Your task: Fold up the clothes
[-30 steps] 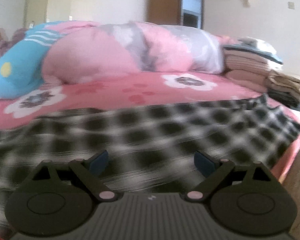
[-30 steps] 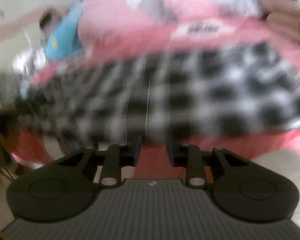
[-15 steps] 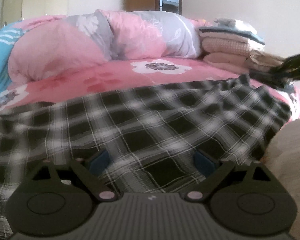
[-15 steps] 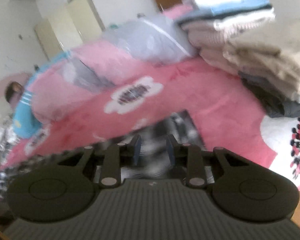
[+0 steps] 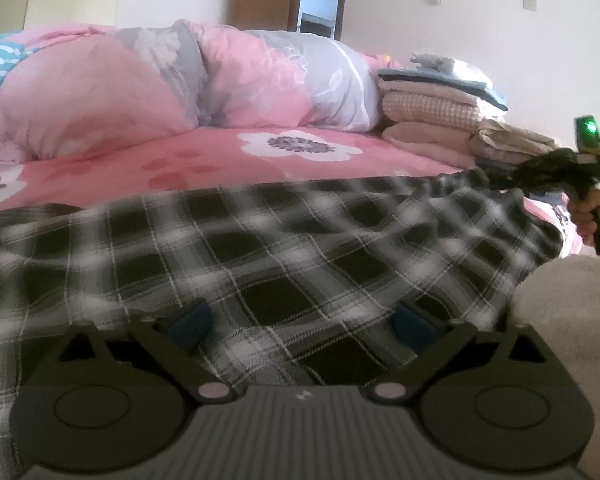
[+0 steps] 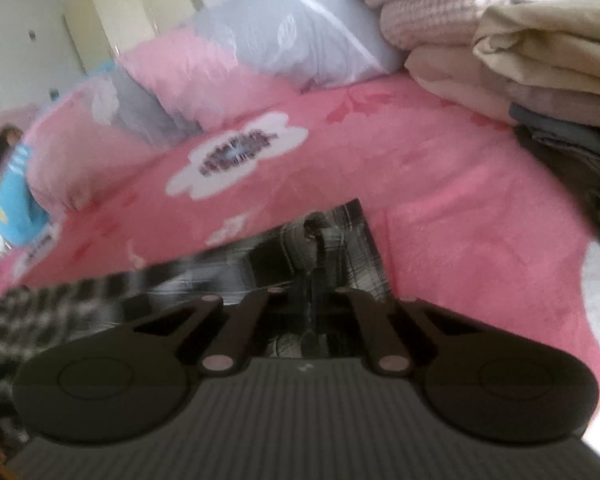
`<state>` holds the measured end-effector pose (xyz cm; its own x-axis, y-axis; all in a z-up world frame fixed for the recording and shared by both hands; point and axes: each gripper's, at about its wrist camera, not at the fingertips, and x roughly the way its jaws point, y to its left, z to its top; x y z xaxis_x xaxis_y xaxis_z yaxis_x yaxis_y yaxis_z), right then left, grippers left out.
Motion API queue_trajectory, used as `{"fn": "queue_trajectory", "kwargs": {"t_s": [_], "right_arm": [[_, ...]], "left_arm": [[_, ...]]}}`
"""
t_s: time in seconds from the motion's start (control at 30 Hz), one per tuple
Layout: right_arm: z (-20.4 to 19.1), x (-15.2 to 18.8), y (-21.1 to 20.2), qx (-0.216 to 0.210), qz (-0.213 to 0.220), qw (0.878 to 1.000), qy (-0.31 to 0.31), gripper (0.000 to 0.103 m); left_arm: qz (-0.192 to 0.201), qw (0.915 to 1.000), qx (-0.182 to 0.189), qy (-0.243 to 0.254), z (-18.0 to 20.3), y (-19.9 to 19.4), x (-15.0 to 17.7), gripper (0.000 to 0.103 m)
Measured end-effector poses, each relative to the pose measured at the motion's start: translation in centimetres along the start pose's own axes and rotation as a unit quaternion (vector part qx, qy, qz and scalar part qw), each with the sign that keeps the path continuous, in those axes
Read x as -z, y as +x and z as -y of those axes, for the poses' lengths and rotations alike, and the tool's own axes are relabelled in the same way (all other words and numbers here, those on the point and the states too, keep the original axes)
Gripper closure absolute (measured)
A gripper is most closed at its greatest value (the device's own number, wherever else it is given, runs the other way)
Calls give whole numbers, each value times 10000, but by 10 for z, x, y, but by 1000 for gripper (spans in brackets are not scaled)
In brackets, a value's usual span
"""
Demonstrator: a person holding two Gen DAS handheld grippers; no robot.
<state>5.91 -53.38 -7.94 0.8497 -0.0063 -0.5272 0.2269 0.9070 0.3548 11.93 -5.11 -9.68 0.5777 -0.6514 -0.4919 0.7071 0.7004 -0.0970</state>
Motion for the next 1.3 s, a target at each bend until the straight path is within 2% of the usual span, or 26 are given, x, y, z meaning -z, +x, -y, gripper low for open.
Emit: {"fn": "queue_trajectory", "kwargs": {"t_s": [0.07,0.27,0.47,0.63,0.67,0.7,0.77,0.8,0.93,1.1,1.3], "right_arm": [[3,5,-12,-30,116,9998,131,103],[16,12,-18,188,41,9995,267,103],[25,3,-14,738,-107,9967,323,99],[18,-20,-14,411,110,9985,355,97],[14,-25,-10,329,53,9989,324,91],[11,-30,-4,246,-14,9992,305,78],[7,-37,9,100,-212,9991,354,64],[7,-39,17,118,-310,9988,358,63],[6,-41,39,154,-596,9976,323,64],[4,-42,45,120,-680,9975,143,86],[5,-51,34,24,-623,9978,210,85]], "left_arm": [[10,10000,1,3,0,2,0,4],[14,10000,-22,38,2,4,0,4],[20,10000,-27,55,2,3,-1,4],[28,10000,-26,64,2,3,0,4],[30,10000,-25,66,2,3,0,4],[31,10000,-25,68,2,3,0,4],[35,10000,-24,72,2,3,0,4],[36,10000,-24,74,2,3,0,4],[41,10000,-25,80,2,3,0,4],[43,9999,-33,86,3,2,1,4],[42,9999,-39,87,3,2,0,4]]}}
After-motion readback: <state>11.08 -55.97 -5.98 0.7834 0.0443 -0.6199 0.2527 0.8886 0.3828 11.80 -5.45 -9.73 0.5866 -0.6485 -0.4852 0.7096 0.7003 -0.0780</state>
